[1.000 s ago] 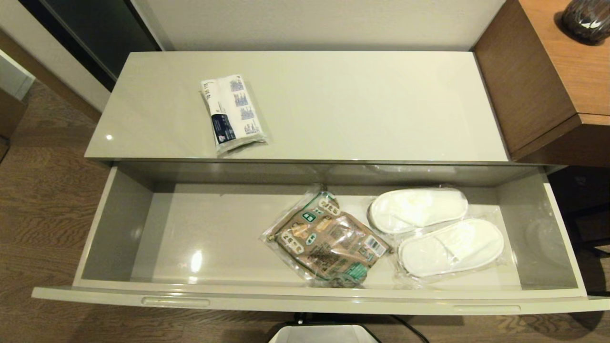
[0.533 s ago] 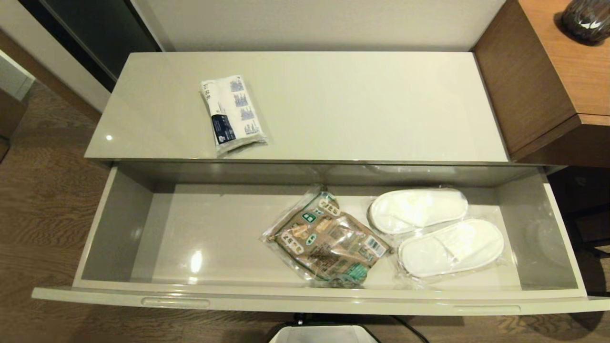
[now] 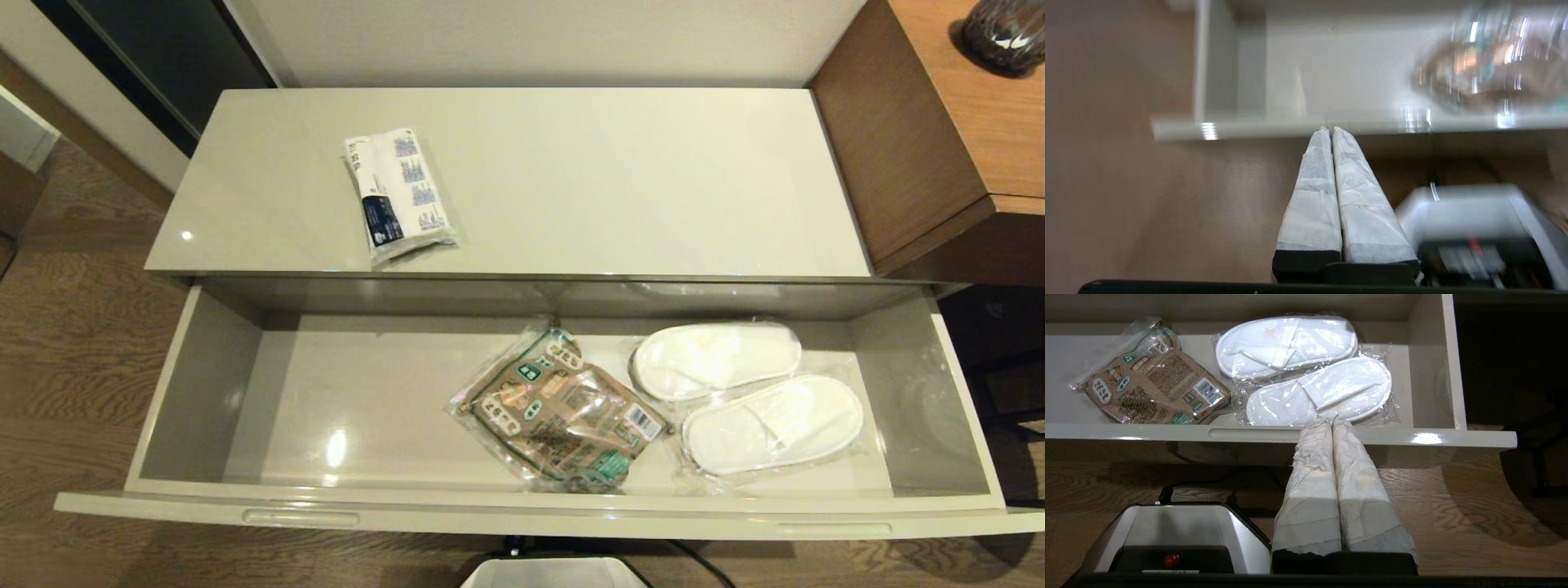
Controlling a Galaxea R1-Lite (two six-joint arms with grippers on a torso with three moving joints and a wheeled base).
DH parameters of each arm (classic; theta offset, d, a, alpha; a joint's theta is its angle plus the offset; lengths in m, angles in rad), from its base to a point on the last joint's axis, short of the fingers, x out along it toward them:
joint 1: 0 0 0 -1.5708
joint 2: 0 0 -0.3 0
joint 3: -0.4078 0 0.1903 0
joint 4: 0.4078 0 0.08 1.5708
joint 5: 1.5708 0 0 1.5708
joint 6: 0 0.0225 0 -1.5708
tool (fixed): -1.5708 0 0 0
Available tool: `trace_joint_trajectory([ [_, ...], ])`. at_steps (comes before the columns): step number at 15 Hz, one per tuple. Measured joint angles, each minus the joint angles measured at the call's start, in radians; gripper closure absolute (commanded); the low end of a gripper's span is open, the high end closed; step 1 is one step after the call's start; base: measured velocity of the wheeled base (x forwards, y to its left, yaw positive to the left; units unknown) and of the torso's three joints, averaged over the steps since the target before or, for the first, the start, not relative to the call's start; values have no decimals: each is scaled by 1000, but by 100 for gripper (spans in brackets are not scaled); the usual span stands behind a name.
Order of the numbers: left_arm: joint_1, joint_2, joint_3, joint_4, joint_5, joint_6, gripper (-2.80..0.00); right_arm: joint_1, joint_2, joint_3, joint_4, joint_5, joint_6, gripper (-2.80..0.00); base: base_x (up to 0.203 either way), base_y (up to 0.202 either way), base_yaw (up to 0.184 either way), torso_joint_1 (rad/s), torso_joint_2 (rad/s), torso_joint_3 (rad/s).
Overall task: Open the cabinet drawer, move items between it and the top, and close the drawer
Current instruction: Close the drawer
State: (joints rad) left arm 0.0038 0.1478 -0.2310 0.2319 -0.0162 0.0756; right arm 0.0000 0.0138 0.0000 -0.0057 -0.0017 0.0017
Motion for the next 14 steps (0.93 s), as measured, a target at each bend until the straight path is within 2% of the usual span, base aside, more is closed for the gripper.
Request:
trace_joint_trajectory([
  [3, 0, 236, -87, 190, -14, -32, 0, 0, 0, 0, 0, 0, 0, 0, 0, 0, 0, 0, 0, 0],
  [5, 1, 428, -116, 186, -34, -51, 0, 0, 0, 0, 0, 0, 0, 0, 0, 0, 0, 0, 0, 0],
  [7, -1, 670, -133, 135, -46, -93, 0, 0, 0, 0, 0, 0, 0, 0, 0, 0, 0, 0, 0, 0],
  [8, -6, 795, -139, 82, -50, -125, 0, 0, 0, 0, 0, 0, 0, 0, 0, 0, 0, 0, 0, 0],
  [11, -47, 1173, -132, -179, -41, -248, 0, 0, 0, 0, 0, 0, 0, 0, 0, 0, 0, 0, 0, 0],
  [14, -101, 1459, -101, -536, -14, -403, 0, 0, 0, 0, 0, 0, 0, 0, 0, 0, 0, 0, 0, 0],
])
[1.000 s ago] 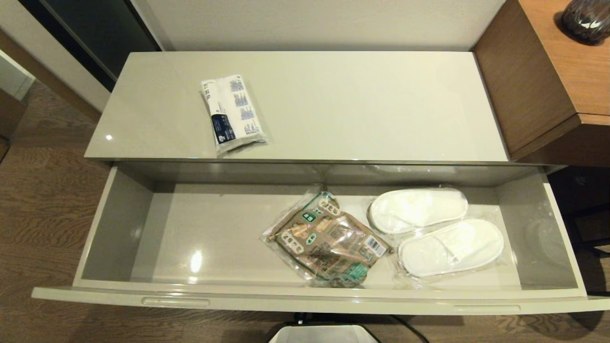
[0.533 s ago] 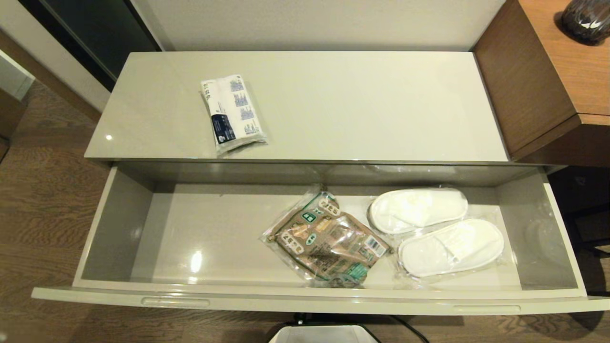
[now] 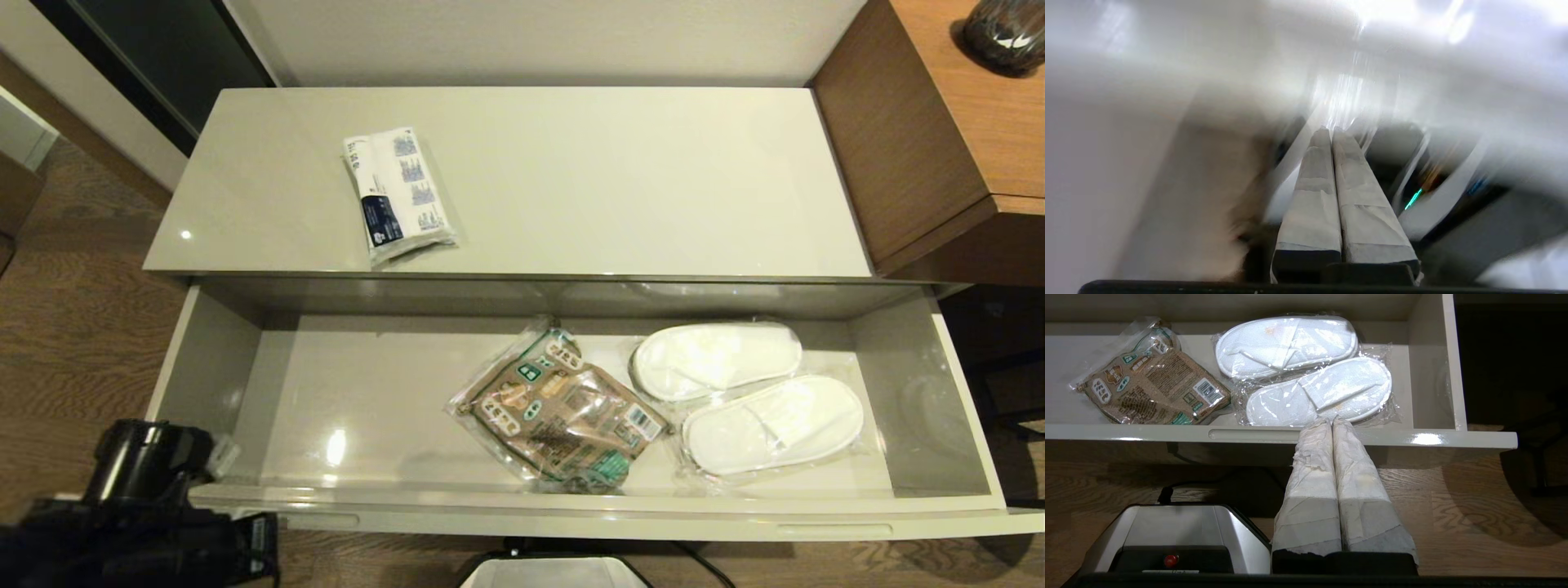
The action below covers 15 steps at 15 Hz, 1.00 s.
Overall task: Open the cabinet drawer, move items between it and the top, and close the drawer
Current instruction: Close the drawer
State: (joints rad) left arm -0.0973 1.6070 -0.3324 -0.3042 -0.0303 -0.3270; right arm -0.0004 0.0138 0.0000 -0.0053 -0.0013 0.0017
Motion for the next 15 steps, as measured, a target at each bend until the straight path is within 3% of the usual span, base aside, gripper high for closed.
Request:
trace_joint_trajectory([
  [4, -38, 229, -35, -491, 157, -173, 0, 0, 0, 0, 0, 0, 0, 0, 0, 0, 0, 0, 0, 0],
  [6, -40, 252, -155, -574, 252, -208, 0, 0, 0, 0, 0, 0, 0, 0, 0, 0, 0, 0, 0, 0],
  [7, -36, 245, -226, -552, 304, -228, 0, 0, 0, 0, 0, 0, 0, 0, 0, 0, 0, 0, 0, 0],
  [8, -35, 222, -296, -465, 347, -257, 0, 1, 0, 0, 0, 0, 0, 0, 0, 0, 0, 0, 0, 0],
  [10, -38, 149, -441, -242, 373, -332, 0, 0, 0, 0, 0, 0, 1, 0, 0, 0, 0, 0, 0, 0],
  [13, -37, -1, -572, 104, 305, -442, 0, 0, 0, 0, 0, 0, 0, 0, 0, 0, 0, 0, 0, 0],
  [15, -48, -122, -541, 235, 226, -421, 0, 0, 0, 0, 0, 0, 0, 0, 0, 0, 0, 0, 0, 0],
])
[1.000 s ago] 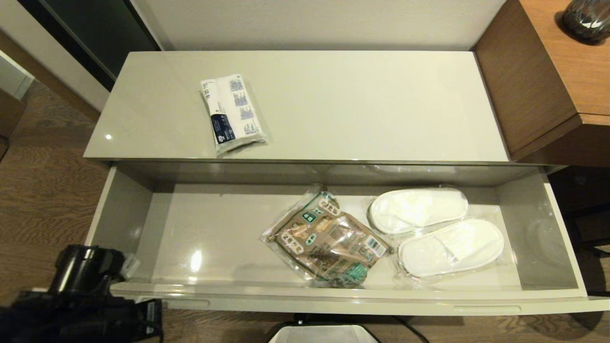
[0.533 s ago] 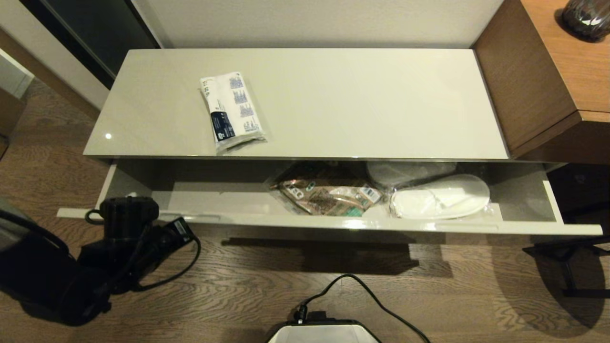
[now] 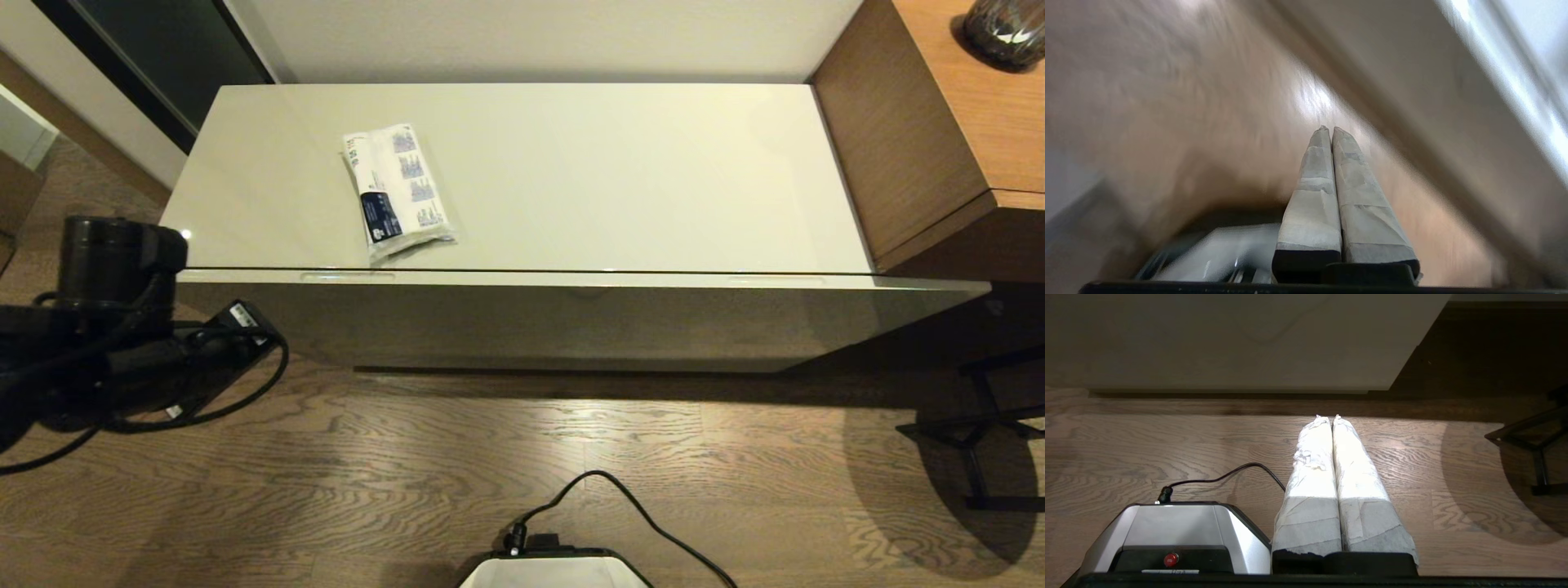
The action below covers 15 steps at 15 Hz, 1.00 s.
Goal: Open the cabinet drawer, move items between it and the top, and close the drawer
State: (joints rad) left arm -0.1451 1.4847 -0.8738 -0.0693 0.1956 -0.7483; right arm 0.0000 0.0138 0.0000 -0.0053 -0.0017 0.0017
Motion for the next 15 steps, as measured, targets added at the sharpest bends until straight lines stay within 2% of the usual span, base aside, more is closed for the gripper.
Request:
trace_joint_trajectory([
  [2, -11, -147, 67, 98, -64, 77, 0, 0, 0, 0, 0, 0, 0, 0, 0, 0, 0, 0, 0, 0],
  [4, -18, -340, 121, 204, -91, 170, 0, 0, 0, 0, 0, 0, 0, 0, 0, 0, 0, 0, 0, 0],
  [6, -19, -561, 134, 373, -106, 291, 0, 0, 0, 0, 0, 0, 0, 0, 0, 0, 0, 0, 0, 0],
  [8, -17, -778, 85, 630, -115, 395, 0, 0, 0, 0, 0, 0, 0, 0, 0, 0, 0, 0, 0, 0],
  [9, -9, -865, 48, 778, -117, 432, -149, 0, 0, 0, 0, 0, 0, 0, 0, 0, 0, 0, 0, 0],
  [10, 3, -944, 11, 922, -122, 466, -280, 0, 0, 0, 0, 0, 0, 0, 0, 0, 0, 0, 0, 0],
  [11, 26, -1027, -14, 1079, -133, 510, -280, 0, 0, 0, 0, 0, 0, 0, 0, 0, 0, 0, 0, 0],
  [12, 57, -1086, -22, 1176, -157, 557, -280, 0, 0, 0, 0, 0, 0, 0, 0, 0, 0, 0, 0, 0],
  [14, 111, -1189, 9, 1258, -256, 635, -280, 0, 0, 0, 0, 0, 1, 0, 0, 0, 0, 0, 0, 0],
  [15, 127, -1238, 44, 1250, -298, 658, -280, 0, 0, 0, 0, 0, 0, 0, 0, 0, 0, 0, 0, 0],
])
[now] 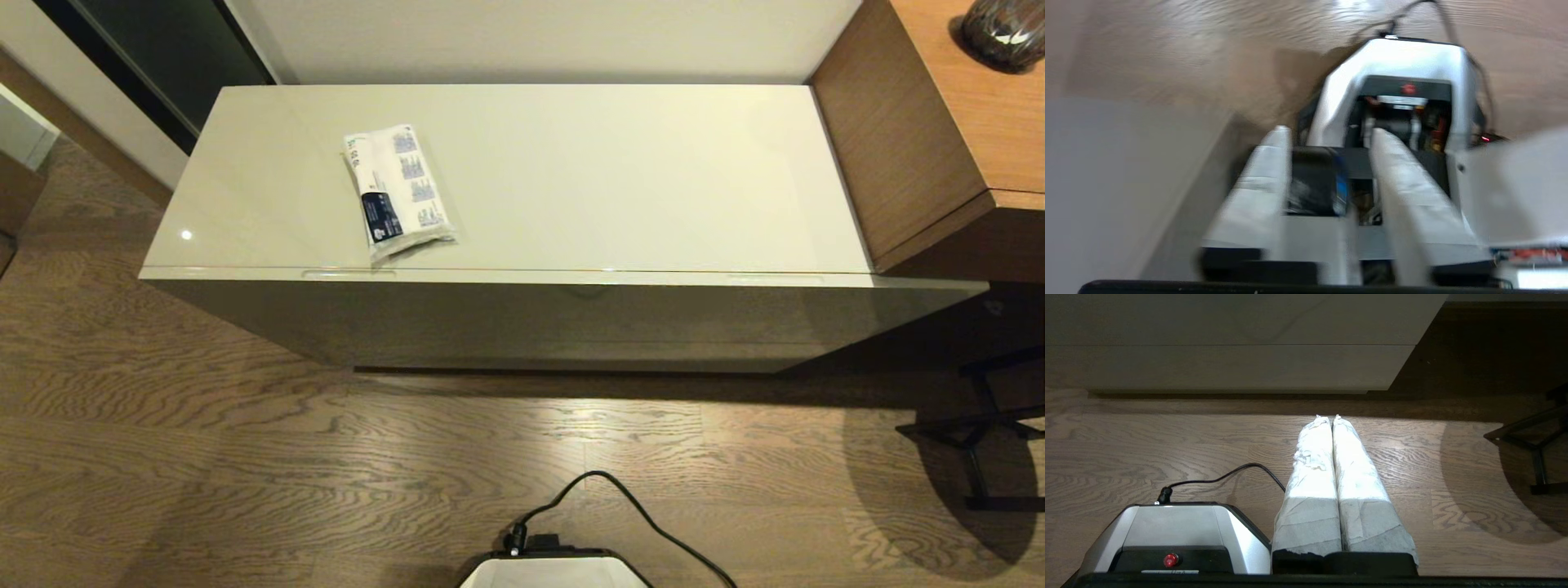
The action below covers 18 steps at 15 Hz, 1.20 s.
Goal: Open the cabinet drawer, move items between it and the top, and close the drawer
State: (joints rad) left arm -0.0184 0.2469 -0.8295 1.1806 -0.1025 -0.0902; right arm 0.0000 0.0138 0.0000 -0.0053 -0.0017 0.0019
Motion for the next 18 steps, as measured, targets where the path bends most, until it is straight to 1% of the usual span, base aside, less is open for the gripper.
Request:
trace_joint_trajectory([
  [1, 9, -45, 51, -23, -26, 25, -280, 0, 0, 0, 0, 0, 0, 0, 0, 0, 0, 0, 0, 0],
  [2, 14, -86, 115, -68, -36, 51, -280, 0, 0, 0, 0, 0, 0, 0, 0, 0, 0, 0, 0, 0],
  [4, 19, -143, 253, -203, -29, 85, -280, 0, 0, 0, 0, 0, 0, 0, 0, 0, 0, 0, 0, 0],
  [6, 22, -167, 398, -385, -2, 120, -280, 0, 0, 0, 0, 0, 0, 0, 0, 0, 0, 0, 0, 0],
  [8, 23, -134, 504, -575, 16, 142, -280, 0, 0, 0, 0, 0, 0, 0, 0, 0, 0, 0, 0, 0],
  [9, 24, -108, 543, -661, 20, 147, -141, 0, 0, 0, 0, 0, 0, 0, 0, 0, 0, 0, 0, 0],
  [10, 25, -86, 565, -716, 26, 150, 0, 0, 0, 0, 0, 0, 0, 0, 0, 0, 0, 0, 0, 0],
  [12, 27, -67, 601, -737, 68, 159, 0, 0, 0, 0, 0, 0, 0, 0, 0, 0, 0, 0, 0, 0],
  [13, 27, -66, 623, -744, 78, 160, 0, 0, 0, 0, 0, 0, 0, 0, 0, 0, 0, 0, 0, 0],
  [16, 18, -45, 650, -760, 76, 161, 0, 0, 0, 0, 0, 0, 0, 0, 0, 0, 0, 0, 0, 0],
  [18, 9, -31, 647, -770, 75, 160, 0, 0, 0, 0, 0, 0, 0, 0, 0, 0, 0, 0, 0, 0],
])
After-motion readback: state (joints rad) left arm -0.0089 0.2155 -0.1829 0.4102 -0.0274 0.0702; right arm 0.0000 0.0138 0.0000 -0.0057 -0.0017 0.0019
